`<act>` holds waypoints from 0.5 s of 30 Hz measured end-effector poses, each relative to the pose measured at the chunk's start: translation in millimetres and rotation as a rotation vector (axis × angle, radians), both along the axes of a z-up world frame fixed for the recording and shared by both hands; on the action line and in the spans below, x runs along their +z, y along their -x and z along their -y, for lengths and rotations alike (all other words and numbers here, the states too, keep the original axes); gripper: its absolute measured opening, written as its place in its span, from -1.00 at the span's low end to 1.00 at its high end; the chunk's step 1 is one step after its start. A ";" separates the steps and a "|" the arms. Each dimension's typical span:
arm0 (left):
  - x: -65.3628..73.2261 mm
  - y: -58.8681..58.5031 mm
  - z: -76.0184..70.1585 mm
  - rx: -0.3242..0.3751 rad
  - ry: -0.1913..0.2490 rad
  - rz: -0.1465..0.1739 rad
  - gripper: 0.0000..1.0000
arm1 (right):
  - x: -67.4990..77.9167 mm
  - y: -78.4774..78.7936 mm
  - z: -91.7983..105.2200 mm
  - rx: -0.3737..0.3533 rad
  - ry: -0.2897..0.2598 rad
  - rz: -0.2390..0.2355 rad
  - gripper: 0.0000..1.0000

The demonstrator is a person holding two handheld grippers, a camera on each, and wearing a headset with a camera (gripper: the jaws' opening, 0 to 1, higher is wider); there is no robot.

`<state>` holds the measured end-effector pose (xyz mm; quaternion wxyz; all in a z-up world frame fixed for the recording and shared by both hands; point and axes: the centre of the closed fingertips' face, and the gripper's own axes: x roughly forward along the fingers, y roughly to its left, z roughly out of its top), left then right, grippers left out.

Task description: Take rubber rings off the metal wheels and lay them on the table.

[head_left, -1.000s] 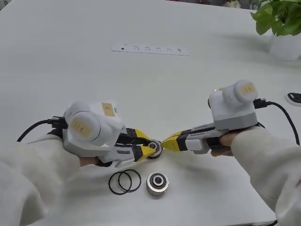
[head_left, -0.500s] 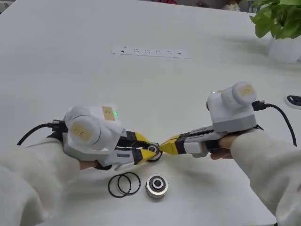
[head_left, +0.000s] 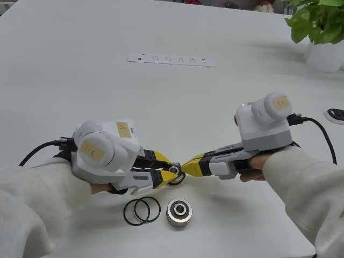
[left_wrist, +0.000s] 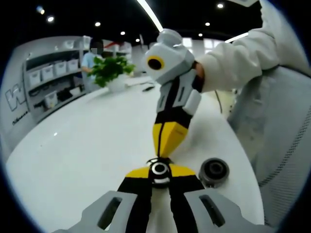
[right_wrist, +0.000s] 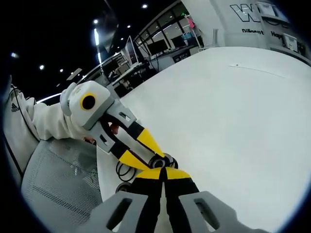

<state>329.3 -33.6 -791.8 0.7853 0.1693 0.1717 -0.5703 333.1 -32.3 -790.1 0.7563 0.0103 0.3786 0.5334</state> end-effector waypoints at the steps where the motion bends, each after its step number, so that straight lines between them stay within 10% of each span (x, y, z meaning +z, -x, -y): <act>1: 0.0 0.0 0.0 0.000 0.000 0.000 -0.73 | 0.2 0.3 -0.2 0.002 -0.001 0.002 -1.00; 15: 0.0 -0.2 0.0 0.003 0.002 -0.003 -0.72 | 1.9 1.8 -2.4 0.022 -0.005 0.012 -1.00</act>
